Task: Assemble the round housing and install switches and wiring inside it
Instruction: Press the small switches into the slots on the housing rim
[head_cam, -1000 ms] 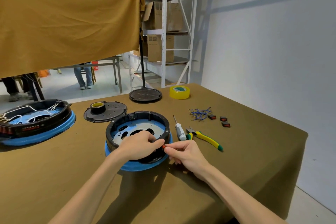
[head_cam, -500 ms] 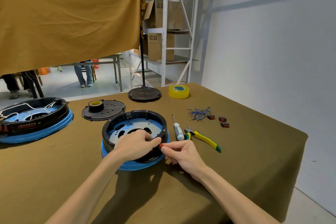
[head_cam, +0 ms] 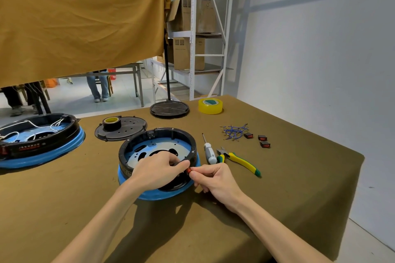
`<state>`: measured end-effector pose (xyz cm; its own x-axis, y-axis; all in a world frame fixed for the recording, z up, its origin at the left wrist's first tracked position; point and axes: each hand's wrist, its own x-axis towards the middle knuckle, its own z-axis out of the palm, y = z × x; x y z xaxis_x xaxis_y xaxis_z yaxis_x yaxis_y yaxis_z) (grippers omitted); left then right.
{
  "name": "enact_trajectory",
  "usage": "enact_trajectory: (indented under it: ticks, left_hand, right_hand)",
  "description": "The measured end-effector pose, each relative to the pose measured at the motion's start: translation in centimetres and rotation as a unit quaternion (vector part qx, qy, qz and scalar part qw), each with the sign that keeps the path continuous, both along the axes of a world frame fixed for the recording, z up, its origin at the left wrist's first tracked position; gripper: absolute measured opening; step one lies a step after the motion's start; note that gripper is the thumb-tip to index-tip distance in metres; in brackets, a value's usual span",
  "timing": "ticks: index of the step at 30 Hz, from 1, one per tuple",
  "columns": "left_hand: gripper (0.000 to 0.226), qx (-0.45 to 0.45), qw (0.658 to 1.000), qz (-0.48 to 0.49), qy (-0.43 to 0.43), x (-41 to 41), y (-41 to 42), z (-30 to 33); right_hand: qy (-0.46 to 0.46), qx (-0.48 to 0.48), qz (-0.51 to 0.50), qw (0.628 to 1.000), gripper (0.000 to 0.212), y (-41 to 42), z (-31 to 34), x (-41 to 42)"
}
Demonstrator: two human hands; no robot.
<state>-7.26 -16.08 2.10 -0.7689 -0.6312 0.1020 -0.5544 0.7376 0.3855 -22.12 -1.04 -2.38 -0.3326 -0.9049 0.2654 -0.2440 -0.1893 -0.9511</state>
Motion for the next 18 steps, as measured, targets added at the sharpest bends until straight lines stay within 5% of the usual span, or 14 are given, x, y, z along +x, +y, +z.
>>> enact_trajectory:
  ticks: [18]
  left_hand:
    - [0.049,-0.002,1.0,0.014,0.004,0.01,0.41,0.17]
  right_hand:
    - [0.001,0.023,-0.01,1.0,0.015,-0.01,0.27,0.25]
